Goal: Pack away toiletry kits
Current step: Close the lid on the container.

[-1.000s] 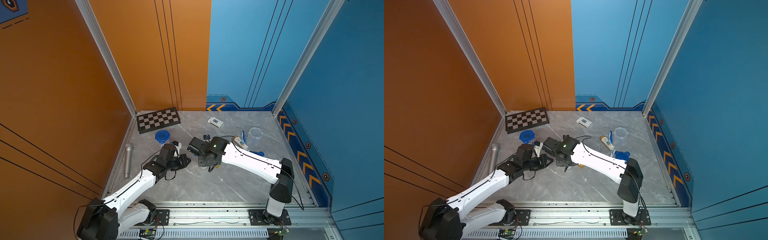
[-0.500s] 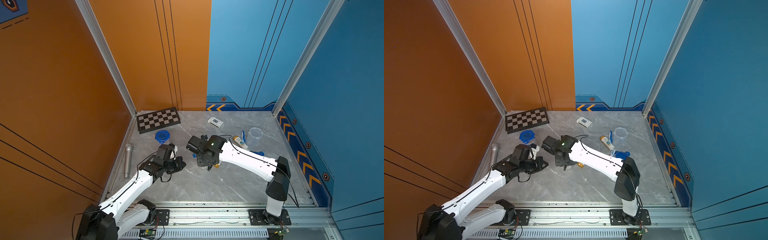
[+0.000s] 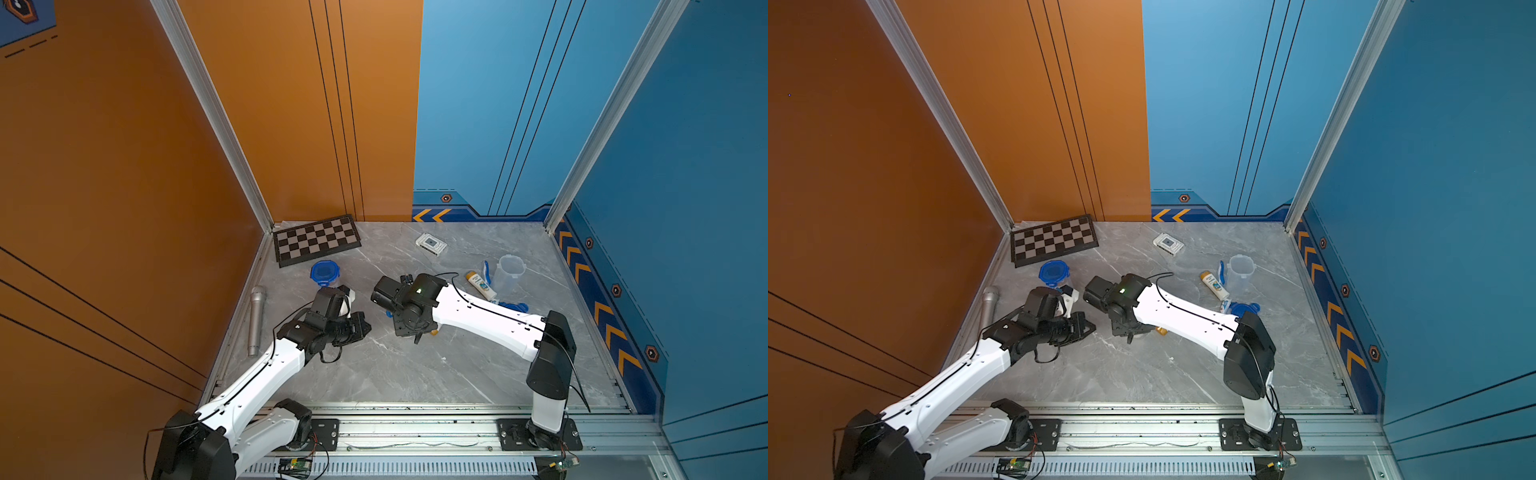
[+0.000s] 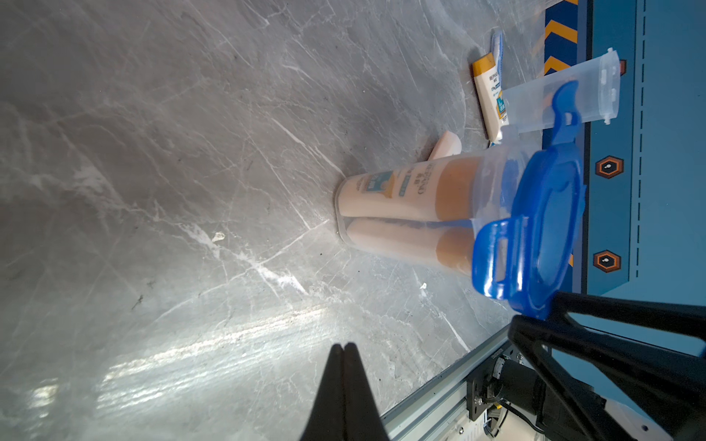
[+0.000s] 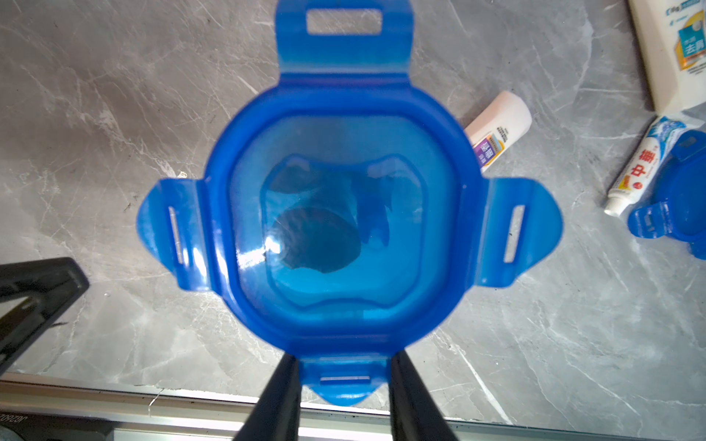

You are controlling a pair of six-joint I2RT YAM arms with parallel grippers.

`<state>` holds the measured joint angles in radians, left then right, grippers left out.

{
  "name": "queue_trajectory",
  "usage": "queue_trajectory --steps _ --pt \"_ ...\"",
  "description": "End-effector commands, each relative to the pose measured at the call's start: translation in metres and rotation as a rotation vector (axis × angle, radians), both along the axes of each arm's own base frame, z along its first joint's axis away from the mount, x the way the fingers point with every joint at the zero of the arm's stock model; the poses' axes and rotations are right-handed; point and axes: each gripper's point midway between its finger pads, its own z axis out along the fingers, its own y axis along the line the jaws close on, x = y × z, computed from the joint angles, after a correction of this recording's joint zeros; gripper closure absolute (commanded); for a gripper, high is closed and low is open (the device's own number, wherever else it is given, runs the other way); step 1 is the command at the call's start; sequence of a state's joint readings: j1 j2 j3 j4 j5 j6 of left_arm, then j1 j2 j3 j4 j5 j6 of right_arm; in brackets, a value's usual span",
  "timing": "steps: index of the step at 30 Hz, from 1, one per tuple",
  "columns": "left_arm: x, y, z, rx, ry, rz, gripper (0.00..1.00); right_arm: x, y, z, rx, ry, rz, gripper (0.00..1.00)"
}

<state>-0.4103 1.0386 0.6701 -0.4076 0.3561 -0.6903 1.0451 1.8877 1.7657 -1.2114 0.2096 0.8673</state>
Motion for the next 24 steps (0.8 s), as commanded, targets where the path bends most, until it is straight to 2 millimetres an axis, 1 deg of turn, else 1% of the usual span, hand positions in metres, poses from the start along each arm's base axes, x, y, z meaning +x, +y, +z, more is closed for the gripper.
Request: queue_trajectory --steps 1,4,9,18,24 --pt "0.003 0.002 0.011 0.018 -0.032 -0.010 0.92 0.001 -0.005 -0.006 -0.025 0.004 -0.006 0.69" --pt "0.004 0.002 0.012 0.021 -0.034 -0.013 0.89 0.002 -0.006 -0.003 -0.021 -0.007 -0.013 0.67" --pt "0.005 0.000 0.013 0.026 -0.039 -0.025 0.88 0.005 -0.007 0.003 -0.009 -0.025 -0.026 0.65" --pt "0.004 -0.001 0.013 0.027 -0.043 -0.033 0.88 0.010 -0.003 0.010 0.013 -0.043 -0.033 0.64" --pt "0.003 -0.002 0.013 0.027 -0.046 -0.037 0.88 0.012 -0.003 0.013 0.021 -0.052 -0.037 0.60"
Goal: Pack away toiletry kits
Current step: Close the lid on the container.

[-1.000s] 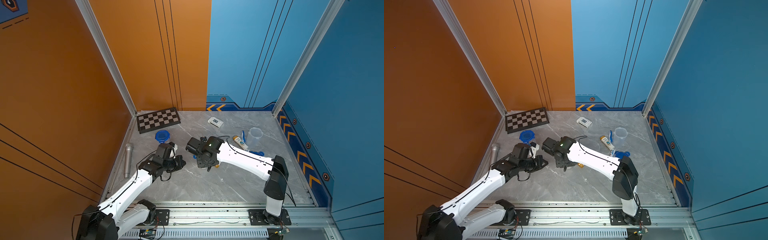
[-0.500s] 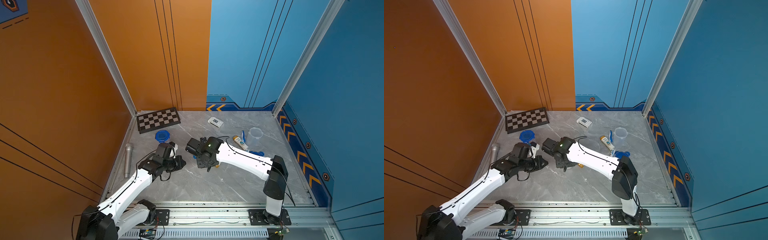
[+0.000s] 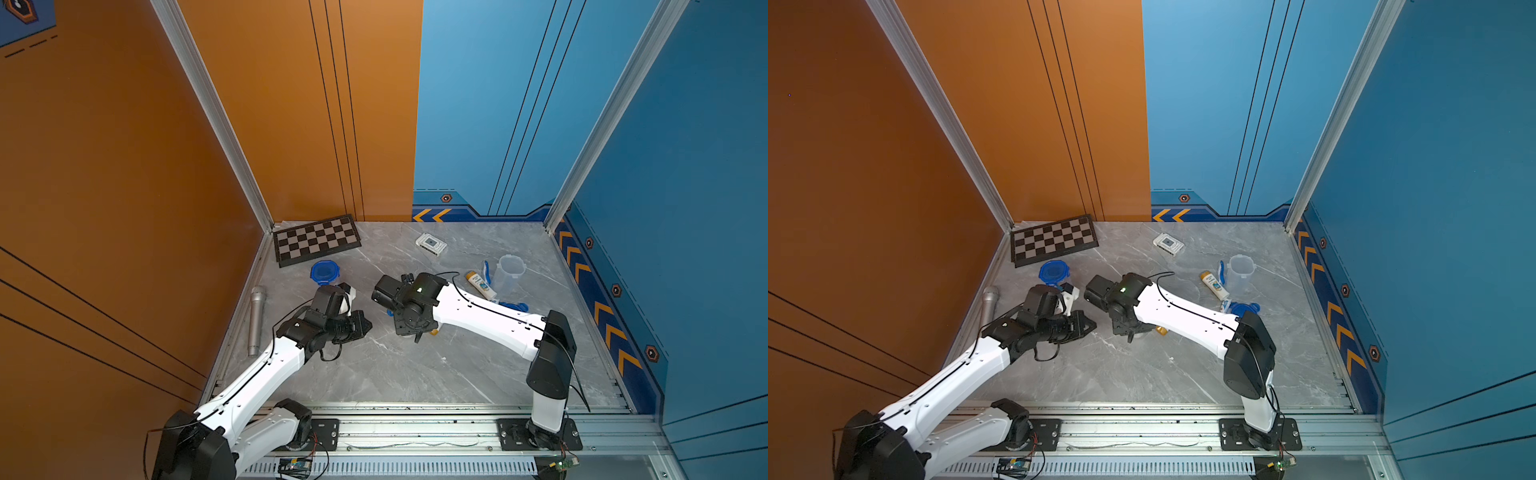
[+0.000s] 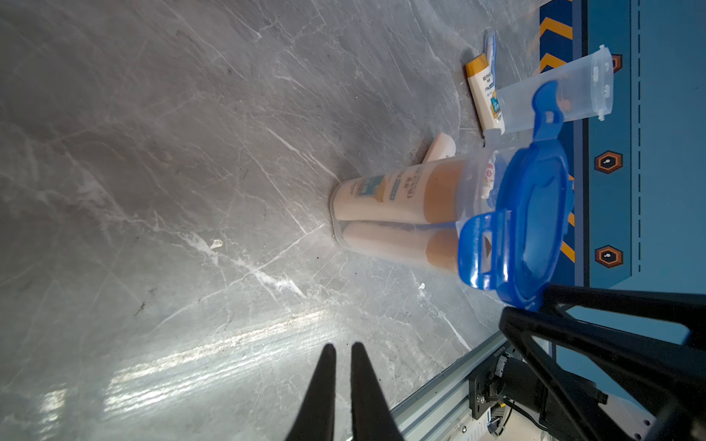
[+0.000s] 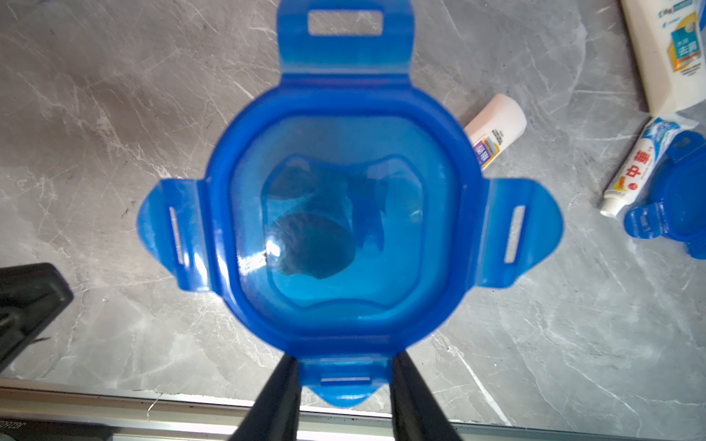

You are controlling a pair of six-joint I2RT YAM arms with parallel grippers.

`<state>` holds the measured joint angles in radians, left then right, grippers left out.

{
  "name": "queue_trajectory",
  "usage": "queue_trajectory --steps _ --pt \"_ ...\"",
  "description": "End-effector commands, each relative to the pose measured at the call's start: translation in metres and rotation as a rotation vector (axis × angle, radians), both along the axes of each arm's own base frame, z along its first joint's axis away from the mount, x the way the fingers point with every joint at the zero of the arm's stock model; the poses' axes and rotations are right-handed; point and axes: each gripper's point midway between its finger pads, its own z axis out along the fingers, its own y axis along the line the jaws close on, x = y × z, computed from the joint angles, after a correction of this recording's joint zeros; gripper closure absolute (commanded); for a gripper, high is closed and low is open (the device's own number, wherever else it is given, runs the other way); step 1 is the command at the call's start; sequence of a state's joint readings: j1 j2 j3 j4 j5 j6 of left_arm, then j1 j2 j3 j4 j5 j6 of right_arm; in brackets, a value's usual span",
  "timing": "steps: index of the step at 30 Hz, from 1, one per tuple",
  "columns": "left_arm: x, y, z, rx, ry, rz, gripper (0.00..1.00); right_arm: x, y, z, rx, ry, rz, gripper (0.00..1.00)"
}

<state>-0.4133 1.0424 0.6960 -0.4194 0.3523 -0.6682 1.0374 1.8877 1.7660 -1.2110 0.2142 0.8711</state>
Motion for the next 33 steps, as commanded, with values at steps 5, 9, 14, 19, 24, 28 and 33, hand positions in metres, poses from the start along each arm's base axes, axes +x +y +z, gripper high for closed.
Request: queue_trajectory --steps 5,9,14,19,24,28,33 --pt "-0.001 0.000 0.006 0.019 -0.026 -0.022 0.87 0.009 0.002 0.011 0.026 -0.042 -0.024 0.59" --pt "-0.001 0.002 0.006 0.021 -0.030 -0.010 0.87 0.010 0.004 0.010 0.036 -0.038 -0.026 0.59" --pt "-0.006 0.005 0.004 0.023 -0.028 -0.004 0.87 0.012 0.005 0.008 0.040 -0.036 -0.025 0.59" --pt "-0.007 0.007 0.004 0.031 -0.031 -0.005 0.87 0.012 0.006 0.007 0.043 -0.030 -0.024 0.59" --pt "-0.006 0.006 0.008 0.028 -0.039 -0.006 0.87 0.011 0.005 0.010 0.050 -0.033 -0.029 0.57" --pt "-0.005 0.007 0.011 0.045 -0.047 -0.008 0.83 0.007 0.004 0.011 0.052 -0.037 -0.027 0.48" --pt "-0.004 0.012 0.016 0.081 -0.052 0.001 0.72 0.003 0.002 0.015 0.058 -0.045 -0.031 0.45"
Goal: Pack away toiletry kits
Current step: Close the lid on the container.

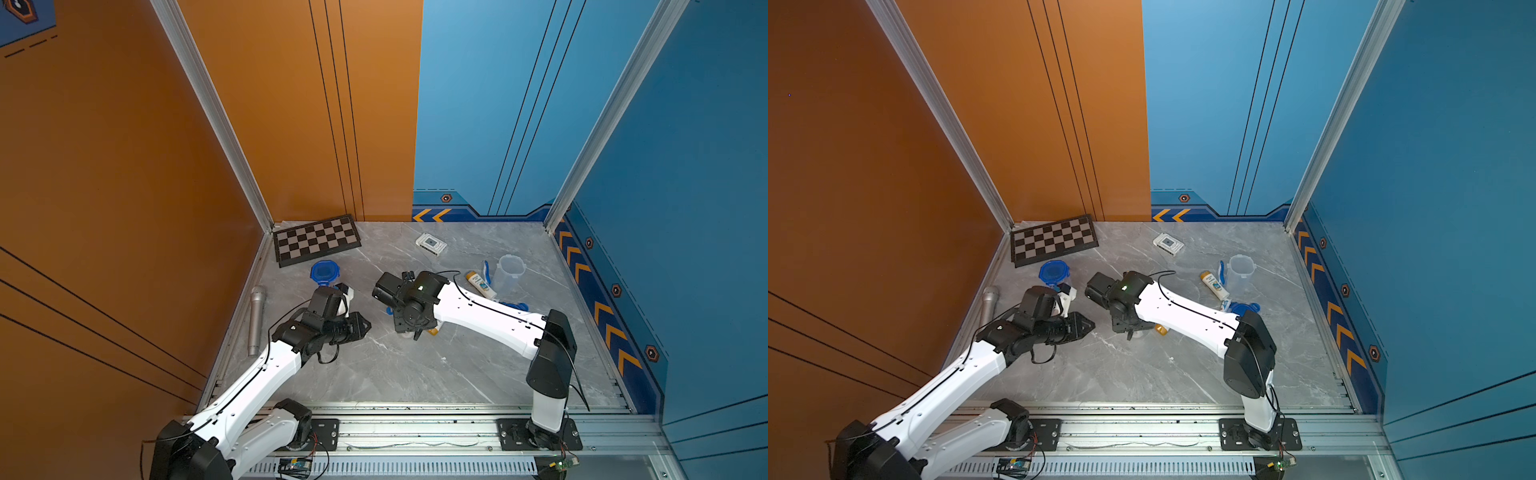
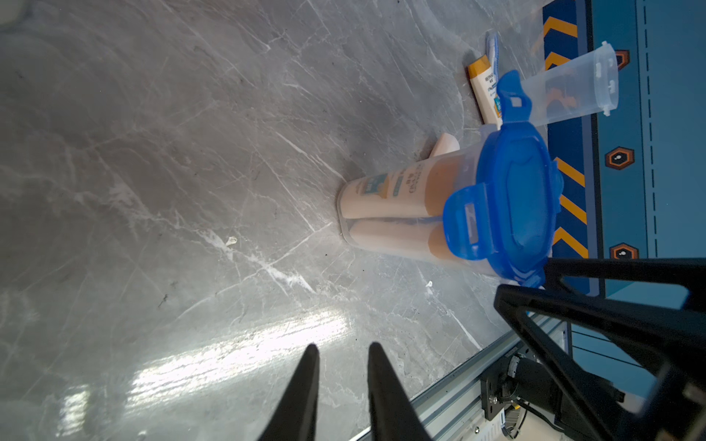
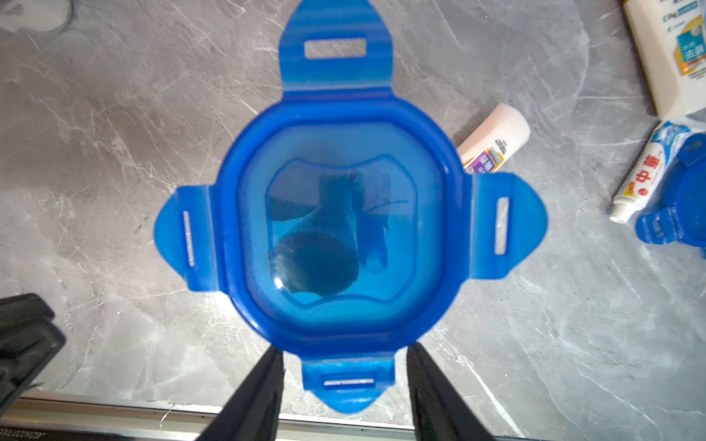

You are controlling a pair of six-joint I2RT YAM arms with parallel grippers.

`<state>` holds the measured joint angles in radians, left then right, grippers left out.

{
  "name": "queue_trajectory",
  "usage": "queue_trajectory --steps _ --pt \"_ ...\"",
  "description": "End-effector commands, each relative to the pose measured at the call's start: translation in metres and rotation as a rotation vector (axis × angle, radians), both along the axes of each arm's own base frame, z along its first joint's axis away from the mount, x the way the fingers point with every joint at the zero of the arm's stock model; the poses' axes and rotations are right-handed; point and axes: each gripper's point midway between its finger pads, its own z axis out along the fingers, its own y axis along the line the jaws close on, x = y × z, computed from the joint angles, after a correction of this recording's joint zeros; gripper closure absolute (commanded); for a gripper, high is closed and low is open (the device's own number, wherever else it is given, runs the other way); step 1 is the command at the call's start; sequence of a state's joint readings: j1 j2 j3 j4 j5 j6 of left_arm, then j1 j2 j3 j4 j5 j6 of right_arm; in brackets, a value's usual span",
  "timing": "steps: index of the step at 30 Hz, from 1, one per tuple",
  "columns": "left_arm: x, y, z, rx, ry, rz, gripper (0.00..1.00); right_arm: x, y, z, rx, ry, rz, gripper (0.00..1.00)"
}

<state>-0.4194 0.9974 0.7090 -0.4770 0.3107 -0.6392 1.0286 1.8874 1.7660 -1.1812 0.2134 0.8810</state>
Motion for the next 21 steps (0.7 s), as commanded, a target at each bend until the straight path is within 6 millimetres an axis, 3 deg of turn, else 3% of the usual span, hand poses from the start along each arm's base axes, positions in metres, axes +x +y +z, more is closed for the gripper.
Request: queue_trajectory --steps 1,5,12,14,21 --pt "0.002 0.005 0.011 0.044 -0.024 0.003 0.72 -0.004 -0.003 0.015 0.031 -0.032 -0.017 0.45" --pt "0.003 0.008 0.019 0.073 -0.022 0.009 0.70 -0.011 -0.014 0.024 0.055 -0.046 -0.056 0.45" --pt "0.009 0.019 0.035 0.198 0.070 0.029 0.44 -0.016 -0.043 0.063 0.132 -0.103 -0.099 0.41" --pt "0.015 0.015 0.050 0.202 0.061 0.031 0.41 -0.006 -0.052 0.067 0.142 -0.102 -0.102 0.40" --pt "0.025 -0.009 0.061 0.306 0.088 0.035 0.40 0.048 -0.064 0.060 0.273 -0.015 -0.054 0.41"
